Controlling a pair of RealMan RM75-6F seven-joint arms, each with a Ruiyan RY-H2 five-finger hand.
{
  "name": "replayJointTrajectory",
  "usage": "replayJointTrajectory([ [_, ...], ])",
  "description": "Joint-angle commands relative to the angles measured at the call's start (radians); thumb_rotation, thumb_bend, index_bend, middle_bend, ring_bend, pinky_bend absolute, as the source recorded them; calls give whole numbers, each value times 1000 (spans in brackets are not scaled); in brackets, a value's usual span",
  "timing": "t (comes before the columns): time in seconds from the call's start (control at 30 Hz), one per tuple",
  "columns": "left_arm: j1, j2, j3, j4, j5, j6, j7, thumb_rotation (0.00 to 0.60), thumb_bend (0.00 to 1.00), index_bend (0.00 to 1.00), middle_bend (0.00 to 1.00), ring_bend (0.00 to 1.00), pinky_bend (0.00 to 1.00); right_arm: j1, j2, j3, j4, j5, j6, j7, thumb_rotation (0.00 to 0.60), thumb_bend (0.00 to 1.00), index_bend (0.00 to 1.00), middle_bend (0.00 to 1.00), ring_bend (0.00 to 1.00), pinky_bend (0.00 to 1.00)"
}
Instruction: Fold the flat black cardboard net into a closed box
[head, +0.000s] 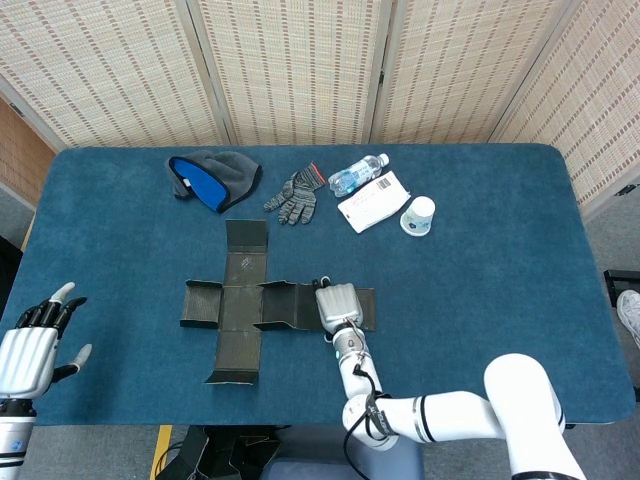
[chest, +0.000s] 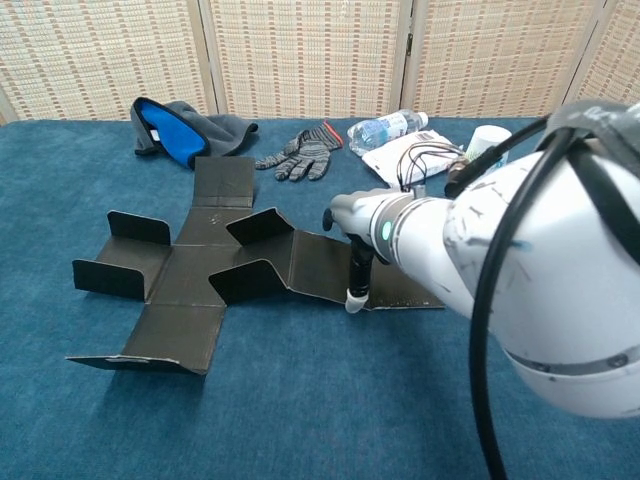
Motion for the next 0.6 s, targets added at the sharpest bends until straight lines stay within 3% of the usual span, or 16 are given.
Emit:
replayJointTrajectory([
  [0.03, 1, -1, 0, 3, -1, 1, 0, 600, 252, 201, 103, 175, 230, 11, -14, 2, 19, 4, -9, -2, 600, 8, 104, 128, 781, 923],
  [0.6, 7, 1, 0, 30, -3, 2, -34, 600, 252, 201, 103, 175, 230, 44, -92, 14, 138, -19, -36, 12, 600, 46, 104, 137, 781, 923],
])
